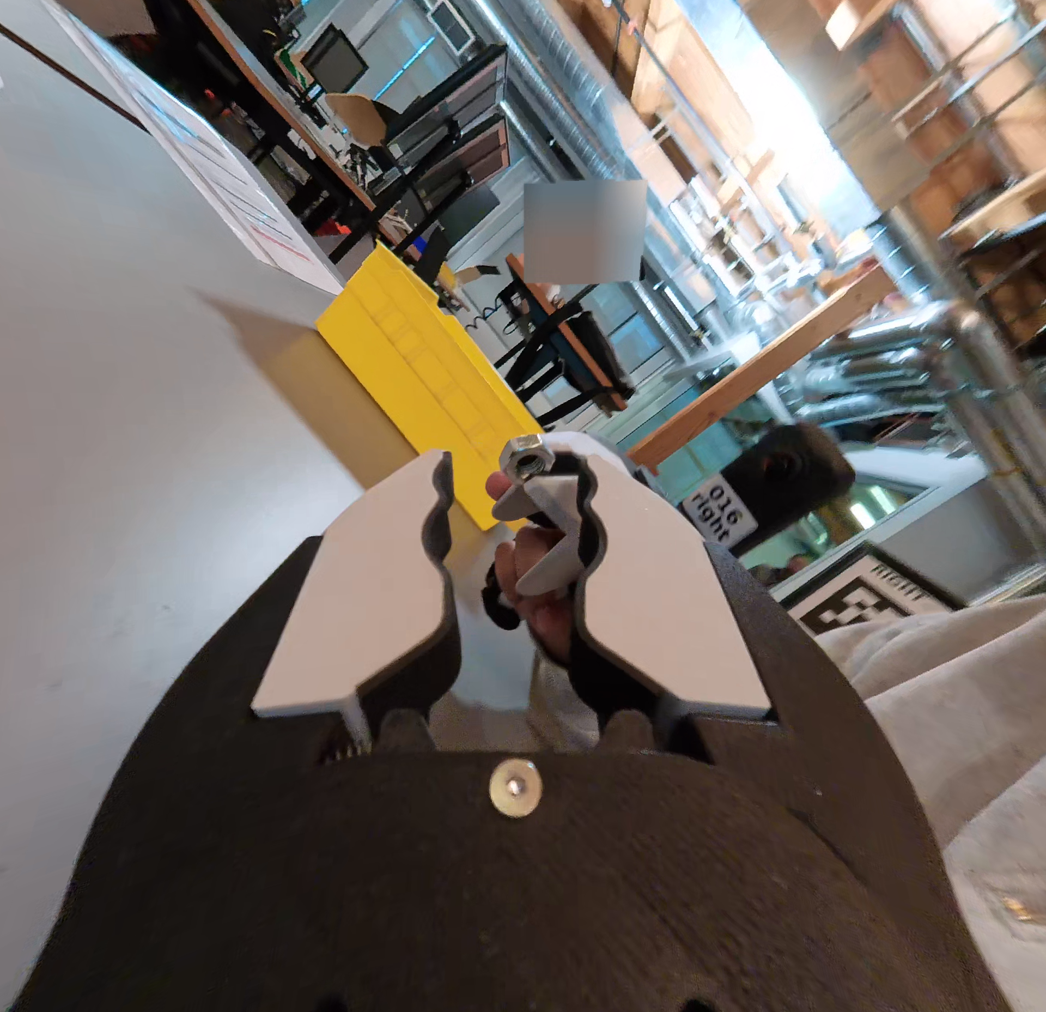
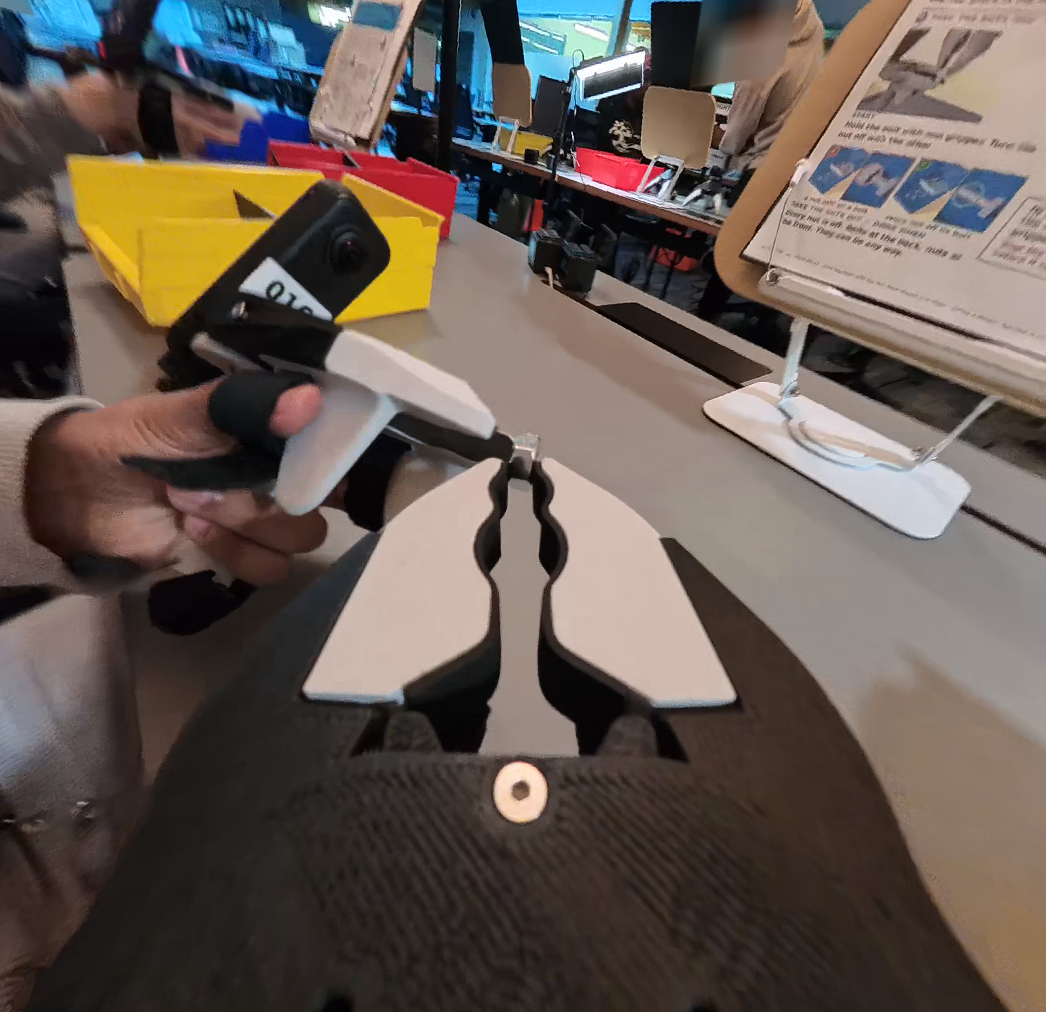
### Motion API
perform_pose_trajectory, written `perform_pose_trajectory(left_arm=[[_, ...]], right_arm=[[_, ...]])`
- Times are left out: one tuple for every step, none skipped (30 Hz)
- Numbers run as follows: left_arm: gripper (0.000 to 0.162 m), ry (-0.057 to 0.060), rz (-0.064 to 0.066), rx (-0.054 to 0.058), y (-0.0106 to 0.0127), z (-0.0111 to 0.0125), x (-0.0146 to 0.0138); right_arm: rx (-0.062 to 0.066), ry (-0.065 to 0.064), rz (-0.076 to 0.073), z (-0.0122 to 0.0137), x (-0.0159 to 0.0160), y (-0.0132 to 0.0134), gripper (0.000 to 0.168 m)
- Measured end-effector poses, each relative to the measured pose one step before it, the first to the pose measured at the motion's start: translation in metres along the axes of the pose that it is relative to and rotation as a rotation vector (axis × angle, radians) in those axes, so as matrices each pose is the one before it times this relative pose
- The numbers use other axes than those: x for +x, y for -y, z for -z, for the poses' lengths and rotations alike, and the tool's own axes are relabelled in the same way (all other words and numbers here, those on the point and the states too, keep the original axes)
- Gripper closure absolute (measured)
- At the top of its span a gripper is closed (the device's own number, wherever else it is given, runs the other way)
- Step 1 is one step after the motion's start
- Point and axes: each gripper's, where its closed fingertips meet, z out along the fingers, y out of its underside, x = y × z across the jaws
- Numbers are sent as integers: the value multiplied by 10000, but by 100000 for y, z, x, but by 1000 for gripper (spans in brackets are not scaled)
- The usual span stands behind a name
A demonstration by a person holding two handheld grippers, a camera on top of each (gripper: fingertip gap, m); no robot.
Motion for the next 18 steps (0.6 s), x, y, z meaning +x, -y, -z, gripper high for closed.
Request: perform_pose_trajectory(left_arm=[[117,127,-475,-53,39,79,-28],[115,116,-554,27,137,106,63],[113,93,-593,11,160,125,121],[112,91,-641,-40,120,137,144],[112,107,-701,-111,60,137,137],[112,133,-821,-174,-38,124,145],[111,176,-982,-245,-174,102,123],[110,193,-1078,-270,-294,107,133],[109,232,-1099,-320,-401,94,69],[111,253,-920,-215,-315,80,13],[112,145,-625,-86,-184,64,75],[113,55,-255,5,-51,23,62],[114,-30,19,84,67,-25,92],[115,-171,87,72,77,-50,252],[115,-225,-3,-24,-36,-62,391],[116,-196,-121,-80,-116,-66,405],[118,-218,-146,-95,-154,-78,459],[120,-156,-103,-108,-192,-97,369]], right_arm=[[145,215,-592,112,193,141,160],[198,346,-664,103,98,193,160],[156,579,-752,42,-143,128,160],[-29,765,-809,-44,-321,-119,160],[-114,783,-824,-35,-302,-248,160],[-57,756,-835,-19,-232,-190,160],[-59,720,-972,41,-188,-154,160],[23,581,-1009,129,-40,33,160],[175,545,-940,224,-78,255,160],[175,511,-809,247,-170,294,160],[75,398,-647,234,-138,200,160],[-131,315,-518,163,-129,-52,160],[-329,238,-462,40,-44,-358,160],[-461,162,-486,4,126,-614,160],[-352,172,-382,7,152,-522,160],[-137,212,-346,21,34,-241,160],[-51,326,-427,-3,-193,-33,160],[32,404,-321,-1,-381,73,160]])
